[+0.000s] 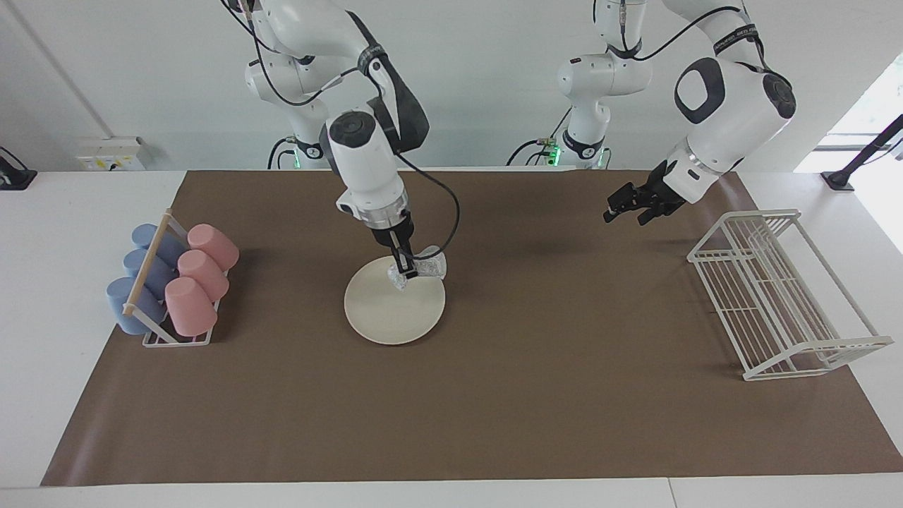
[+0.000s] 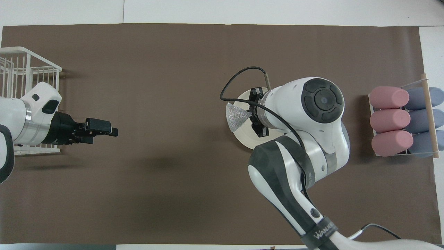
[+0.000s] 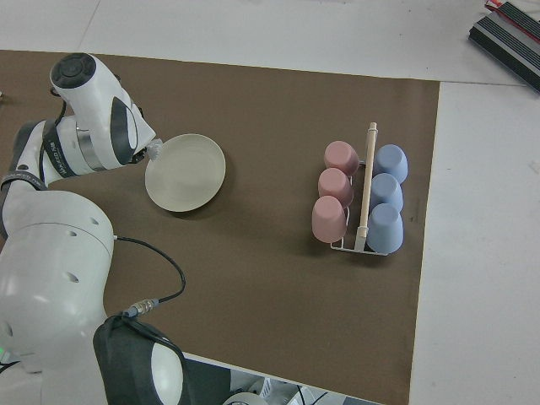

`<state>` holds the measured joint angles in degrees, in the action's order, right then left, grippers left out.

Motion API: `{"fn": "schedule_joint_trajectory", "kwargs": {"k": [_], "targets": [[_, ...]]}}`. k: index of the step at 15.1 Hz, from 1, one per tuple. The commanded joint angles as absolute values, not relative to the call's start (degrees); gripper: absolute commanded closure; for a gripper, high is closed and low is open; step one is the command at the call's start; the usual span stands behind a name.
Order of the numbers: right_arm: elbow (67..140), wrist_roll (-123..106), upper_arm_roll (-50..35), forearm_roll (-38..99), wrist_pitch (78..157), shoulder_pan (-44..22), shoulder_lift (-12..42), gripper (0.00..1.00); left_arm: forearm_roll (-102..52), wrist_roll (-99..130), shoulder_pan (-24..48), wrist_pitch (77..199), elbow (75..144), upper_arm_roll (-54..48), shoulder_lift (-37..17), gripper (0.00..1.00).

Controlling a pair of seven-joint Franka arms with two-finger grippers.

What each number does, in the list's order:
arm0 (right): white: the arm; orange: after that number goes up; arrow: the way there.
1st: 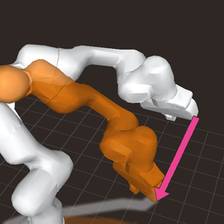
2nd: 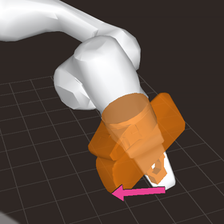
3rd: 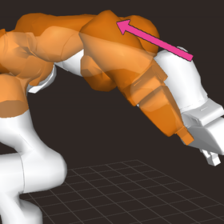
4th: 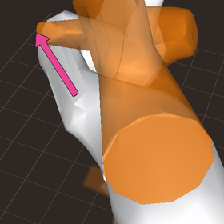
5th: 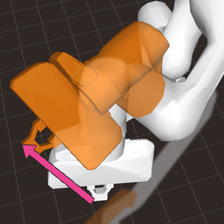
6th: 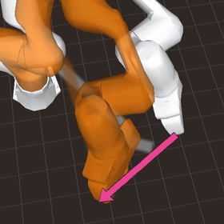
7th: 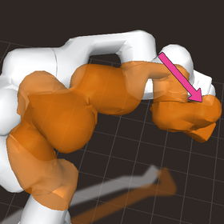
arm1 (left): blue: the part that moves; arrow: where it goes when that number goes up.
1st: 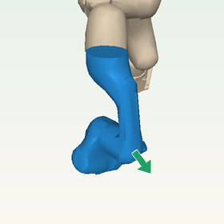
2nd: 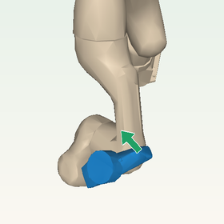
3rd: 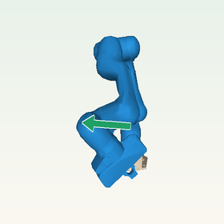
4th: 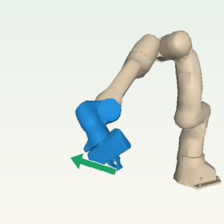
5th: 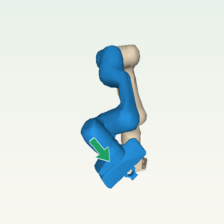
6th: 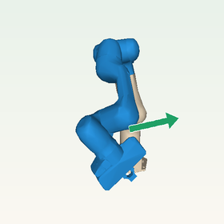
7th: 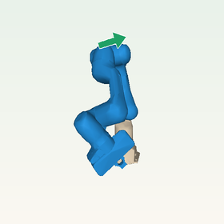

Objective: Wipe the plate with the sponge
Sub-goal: 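Lift the plate again with the right gripper toward the left gripper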

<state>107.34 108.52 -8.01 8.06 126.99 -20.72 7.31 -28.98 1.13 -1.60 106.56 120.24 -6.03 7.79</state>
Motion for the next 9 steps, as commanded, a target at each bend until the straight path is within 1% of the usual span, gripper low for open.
{"fn": "schedule_joint_trajectory", "kwargs": {"k": [1,3,5,6,9], "targets": [[105.5,115.9,-11.9,9.0,124.6,-20.5,5.9,1.00,-38.7,2.1,-0.9,106.5,120.9,-5.6,8.4,0.00],[100.6,120.7,-13.0,8.6,120.8,-20.6,6.1,1.00,-47.8,2.0,-0.9,105.6,121.0,-5.6,8.6,0.00],[98.2,122.8,-12.9,6.8,115.9,-23.6,6.2,1.00,-55.7,1.3,-0.8,106.1,122.2,-5.7,8.8,0.00],[97.7,123.0,-12.9,5.1,115.2,-24.4,6.2,1.00,-59.4,0.4,-0.6,106.2,122.4,-5.7,8.9,0.01],[97.6,125.7,-13.0,4.5,115.9,-24.5,6.3,1.00,-66.1,-2.0,2.5,107.4,122.9,-5.7,9.0,0.00]]}}
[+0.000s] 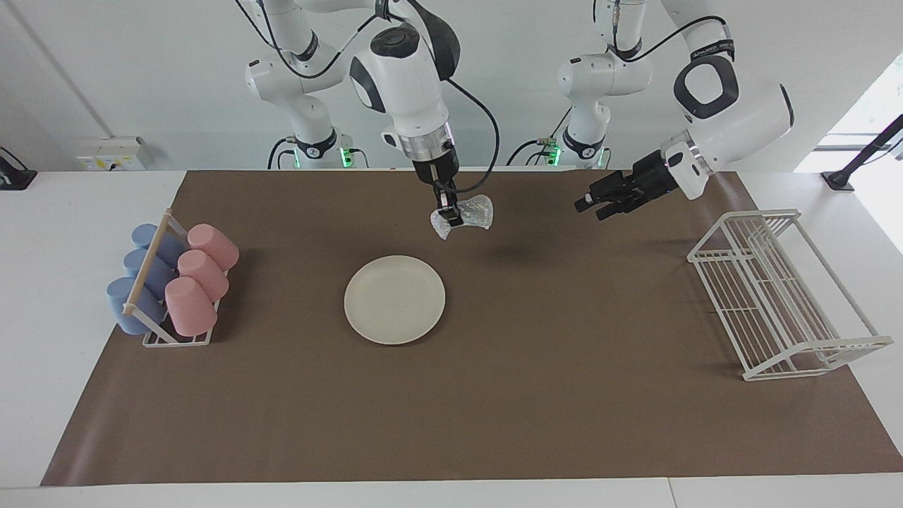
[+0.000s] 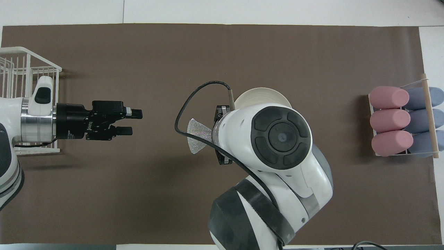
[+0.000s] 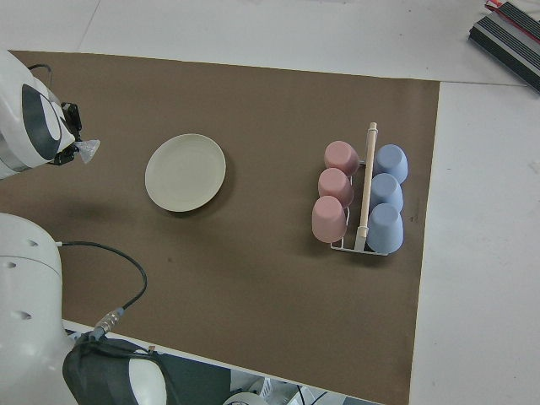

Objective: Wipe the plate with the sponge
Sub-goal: 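Rub the sponge across the plate again with the left gripper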

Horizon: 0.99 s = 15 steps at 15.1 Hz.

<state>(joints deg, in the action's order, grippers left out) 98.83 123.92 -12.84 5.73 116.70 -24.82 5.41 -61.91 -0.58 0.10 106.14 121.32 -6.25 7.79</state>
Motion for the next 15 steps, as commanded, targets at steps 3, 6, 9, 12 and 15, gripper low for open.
{"fn": "schedule_joint_trajectory", "kwargs": {"k": [3,6,9,12,15], "targets": [[97.6,125.7,-13.0,4.5,116.5,-24.6,6.3,1.00,-72.8,-3.8,6.6,111.7,124.2,-5.7,8.9,0.00],[97.3,125.7,-13.0,4.5,116.5,-24.6,6.3,1.00,-76.5,-9.2,10.9,115.4,126.2,-5.7,8.3,0.00],[97.3,125.6,-13.0,4.4,116.4,-24.6,6.3,1.00,-77.6,-14.1,10.9,114.0,126.0,-5.7,7.3,0.00],[97.3,125.6,-13.0,4.3,116.4,-24.6,6.3,1.00,-80.6,-15.6,13.4,114.1,125.9,-5.7,7.0,0.00],[97.3,125.5,-13.0,4.0,116.3,-24.6,6.3,1.00,-81.2,-15.5,13.9,114.4,125.5,-5.7,6.8,0.17]]}}
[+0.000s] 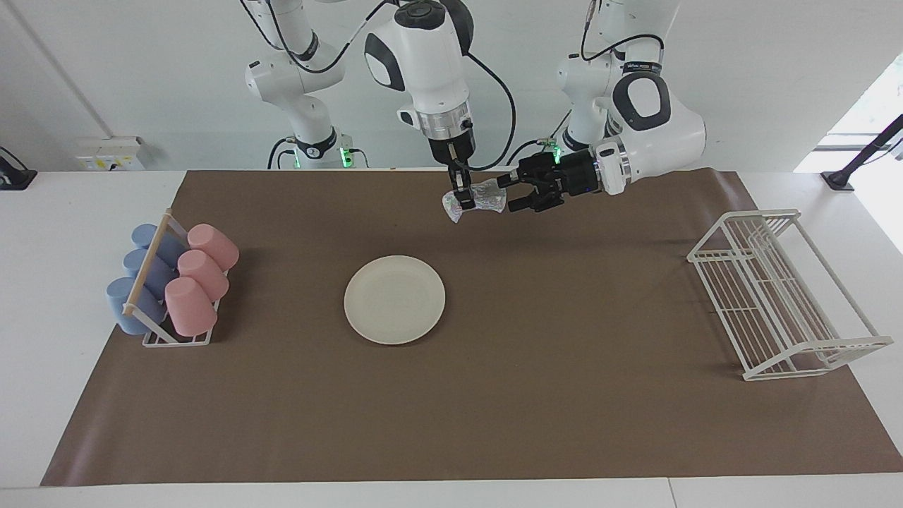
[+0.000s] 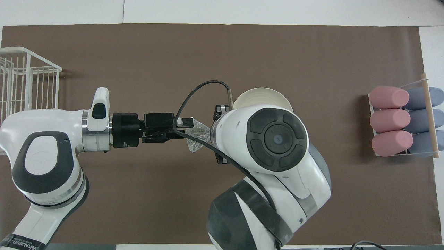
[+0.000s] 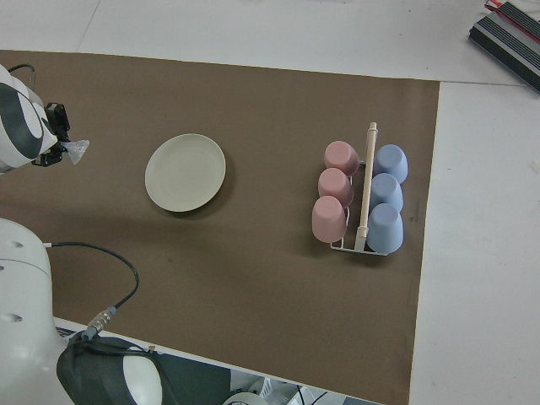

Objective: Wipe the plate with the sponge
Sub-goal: 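Rub the sponge across the plate again with the left gripper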

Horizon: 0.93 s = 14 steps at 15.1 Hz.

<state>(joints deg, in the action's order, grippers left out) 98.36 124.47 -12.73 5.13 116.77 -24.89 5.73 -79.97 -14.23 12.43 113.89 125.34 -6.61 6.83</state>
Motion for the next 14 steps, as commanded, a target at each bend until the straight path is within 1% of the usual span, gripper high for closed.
{"fn": "schedule_joint_trajectory", "kwargs": {"k": [1,2,3,4,5,10,11,12,13,14], "targets": [[97.3,125.5,-13.0,4.0,116.3,-24.6,6.3,1.00,-81.2,-15.5,14.3,114.5,125.5,-5.6,6.8,0.37],[97.3,125.5,-13.0,4.0,116.3,-24.6,6.4,1.00,-81.2,-15.5,14.2,114.3,125.5,-5.6,6.8,0.53],[97.3,125.5,-13.0,4.0,116.3,-24.6,6.4,1.00,-81.1,-15.5,14.0,114.4,125.5,-5.6,6.9,0.65],[97.3,125.5,-13.0,4.0,116.3,-24.6,6.4,1.00,-81.2,-15.4,14.0,114.6,125.5,-5.6,6.8,0.81],[97.3,125.5,-13.0,4.0,116.3,-24.6,6.4,1.00,-81.2,-15.2,14.1,114.7,125.6,-5.6,6.8,1.00],[97.4,125.0,-13.0,4.0,116.2,-24.4,6.3,1.00,-81.2,-14.2,13.5,114.0,125.5,-5.5,6.9,1.00],[97.6,123.9,-13.0,4.0,115.8,-24.3,5.8,0.71,-81.2,-14.1,13.4,113.3,125.5,-5.4,6.9,1.00],[97.8,122.6,-12.9,4.0,115.7,-23.9,5.5,0.04,-81.2,-14.0,13.4,113.2,125.5,-5.4,6.9,1.00],[98.0,121.7,-12.9,4.0,115.6,-23.7,5.3,0.00,-81.2,-13.9,13.4,113.1,125.5,-5.4,6.9,1.00],[98.4,120.4,-12.9,4.0,115.5,-23.6,4.8,0.00,-81.1,-13.8,13.4,113.1,125.6,-5.3,6.9,1.00]]}}
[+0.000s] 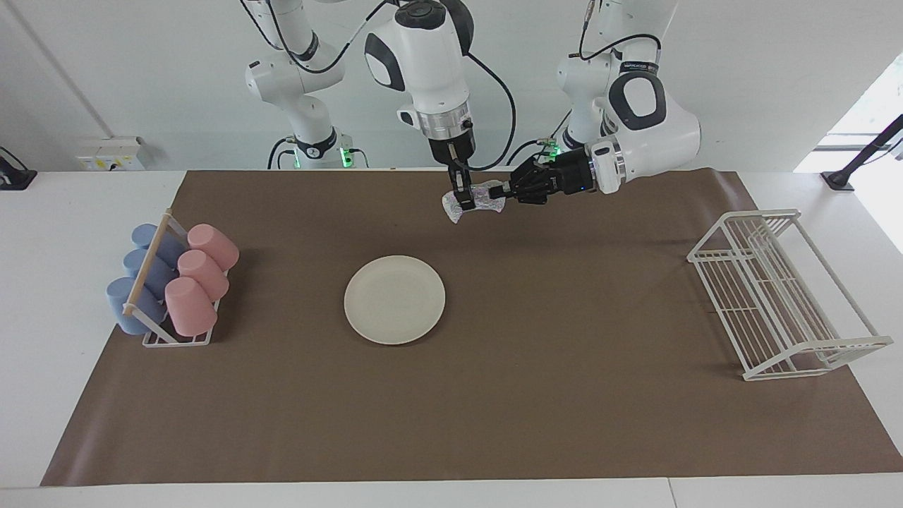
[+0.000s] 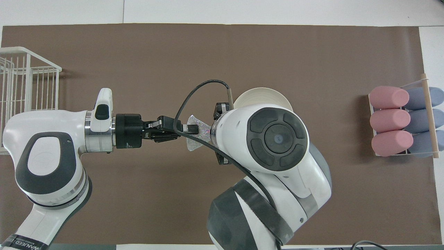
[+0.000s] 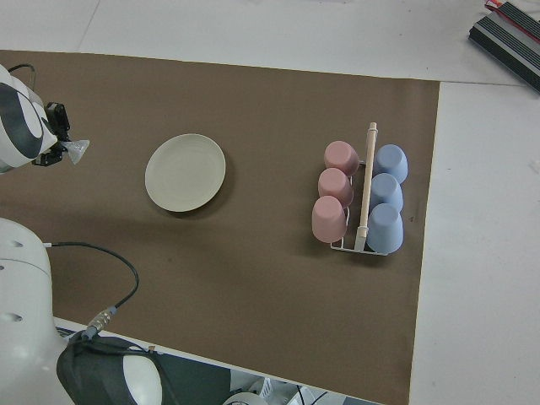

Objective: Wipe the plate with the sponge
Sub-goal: 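Rub the sponge across the plate again with the left gripper, then set the plate on the table with the right gripper while the left gripper withdraws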

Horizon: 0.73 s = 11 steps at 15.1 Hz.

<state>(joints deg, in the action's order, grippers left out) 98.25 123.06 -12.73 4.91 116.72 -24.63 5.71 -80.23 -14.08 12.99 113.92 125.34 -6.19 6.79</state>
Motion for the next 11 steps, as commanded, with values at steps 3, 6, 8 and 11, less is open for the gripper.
{"fn": "schedule_joint_trajectory", "kwargs": {"k": [3,6,8,11], "targets": [[99.9,109.8,-12.7,4.0,114.6,-21.0,2.6,0.00,-80.8,-13.3,12.3,111.9,125.6,-5.2,6.9,1.00],[101.0,92.9,-12.7,4.0,108.4,-17.0,0.4,0.00,-79.0,-12.0,12.0,111.7,125.6,-5.2,7.0,1.00],[101.5,81.5,-12.6,4.0,105.1,-13.5,-1.1,0.00,-73.1,-8.4,11.4,112.0,125.0,-5.1,7.0,1.00],[101.5,64.7,-12.5,4.0,101.3,-6.6,-2.7,0.00,-65.9,-4.4,9.0,111.6,124.1,-5.1,7.0,1.00]]}}
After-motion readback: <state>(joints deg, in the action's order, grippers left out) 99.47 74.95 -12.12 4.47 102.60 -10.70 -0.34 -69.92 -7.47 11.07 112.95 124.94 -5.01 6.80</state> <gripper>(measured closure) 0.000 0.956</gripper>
